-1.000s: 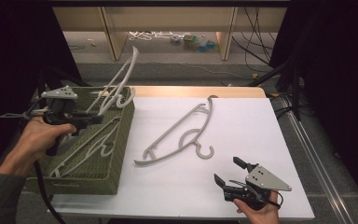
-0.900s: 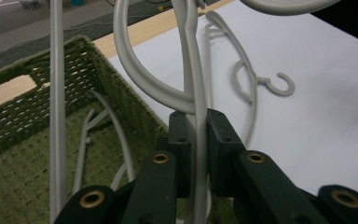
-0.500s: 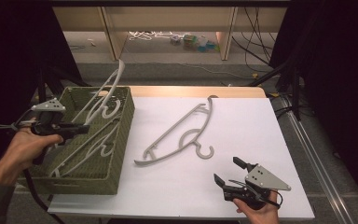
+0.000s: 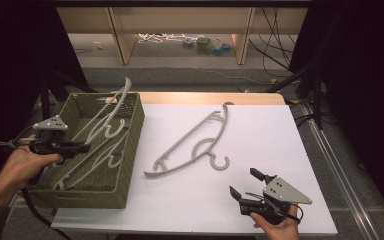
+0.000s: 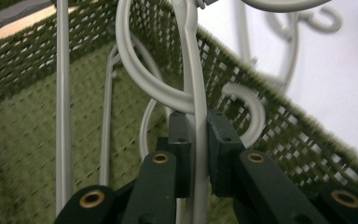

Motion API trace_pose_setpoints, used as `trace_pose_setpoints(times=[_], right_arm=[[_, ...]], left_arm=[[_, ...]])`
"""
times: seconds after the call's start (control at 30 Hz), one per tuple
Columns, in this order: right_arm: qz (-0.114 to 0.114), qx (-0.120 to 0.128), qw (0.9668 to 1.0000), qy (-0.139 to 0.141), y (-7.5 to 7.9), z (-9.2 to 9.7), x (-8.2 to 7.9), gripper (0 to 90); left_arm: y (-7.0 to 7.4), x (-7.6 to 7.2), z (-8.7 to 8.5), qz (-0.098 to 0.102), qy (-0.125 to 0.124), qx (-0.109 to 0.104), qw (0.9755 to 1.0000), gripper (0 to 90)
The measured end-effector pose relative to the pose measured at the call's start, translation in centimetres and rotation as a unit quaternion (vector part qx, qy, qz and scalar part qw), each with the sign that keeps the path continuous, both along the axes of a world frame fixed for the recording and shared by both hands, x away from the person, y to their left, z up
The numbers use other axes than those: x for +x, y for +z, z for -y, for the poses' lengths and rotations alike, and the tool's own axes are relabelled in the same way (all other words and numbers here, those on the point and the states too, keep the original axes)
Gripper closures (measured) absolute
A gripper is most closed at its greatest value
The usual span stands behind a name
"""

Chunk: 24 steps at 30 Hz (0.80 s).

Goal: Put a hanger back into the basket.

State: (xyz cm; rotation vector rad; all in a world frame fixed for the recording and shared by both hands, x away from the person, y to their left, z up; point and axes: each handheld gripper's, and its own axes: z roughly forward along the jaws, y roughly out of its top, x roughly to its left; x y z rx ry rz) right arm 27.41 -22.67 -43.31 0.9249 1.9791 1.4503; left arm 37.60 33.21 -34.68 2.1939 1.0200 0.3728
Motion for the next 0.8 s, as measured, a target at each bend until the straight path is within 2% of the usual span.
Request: trace_pose_setpoints(times=[0.13, 0.3, 0.33, 0.37, 0.4, 0.47, 0.57, 0.6, 0.63, 0.67, 0.73, 0.77, 0.8], right_arm=[[0.000, 0.000, 1.0000, 0.000, -0.1, 0.0, 0.0, 16.4], [-0.003, -0.002, 1.0000, -0.002, -0.1, 0.0, 0.0, 16.4], [0.001, 0.005, 1.0000, 0.000, -0.2, -0.1, 0.1, 16.4], [0.000, 0.006, 1.0000, 0.003, -0.2, -0.1, 0.2, 16.4], [-0.006, -0.006, 1.0000, -0.001, -0.1, 0.0, 0.0, 16.4], [-0.002, -0.002, 1.0000, 0.001, -0.1, 0.0, 0.1, 16.4], [-0.004, -0.006, 1.0000, -0.002, -0.1, 0.0, 0.1, 16.4], [-0.005, -0.007, 1.0000, -0.002, -0.1, 0.0, 0.0, 16.4], [0.000, 0.005, 1.0000, 0.002, -0.2, -0.1, 0.2, 16.4], [0.001, 0.006, 1.0000, 0.003, -0.2, -0.1, 0.2, 16.4], [0.001, 0.005, 1.0000, 0.002, -0.2, -0.1, 0.2, 16.4], [-0.003, -0.004, 1.0000, -0.001, -0.1, 0.0, 0.1, 16.4], [0.001, 0.002, 1.0000, 0.002, -0.2, -0.1, 0.2, 16.4]], left_arm=[[-0.4, -0.1, -0.4, -0.012, -0.004, 0.013, 0.9998, 81.4], [-0.9, -0.2, -0.4, -0.023, -0.015, 0.010, 0.9996, 81.4], [-0.9, -0.3, -0.5, -0.029, -0.023, 0.018, 0.9992, 81.4], [-1.1, -0.2, -0.4, -0.029, -0.022, 0.015, 0.9992, 81.3], [-1.2, -0.2, -0.4, -0.028, -0.022, 0.016, 0.9992, 81.3], [-1.2, -0.1, -0.5, -0.032, -0.028, 0.018, 0.9989, 81.3], [-1.2, -0.2, -0.6, -0.038, -0.024, 0.016, 0.9989, 81.4], [-1.2, -0.2, -0.7, -0.039, -0.027, 0.019, 0.9987, 81.3], [-1.2, -0.3, -0.9, -0.041, -0.026, 0.021, 0.9986, 81.3], [-1.3, -0.4, -0.9, -0.038, -0.022, 0.022, 0.9988, 81.3], [-1.5, -0.5, -1.1, -0.045, -0.029, 0.026, 0.9982, 81.3], [-1.6, -0.5, -1.1, -0.047, -0.033, 0.029, 0.9979, 81.3], [-1.7, -0.4, -1.0, -0.052, -0.036, 0.033, 0.9975, 81.3]])
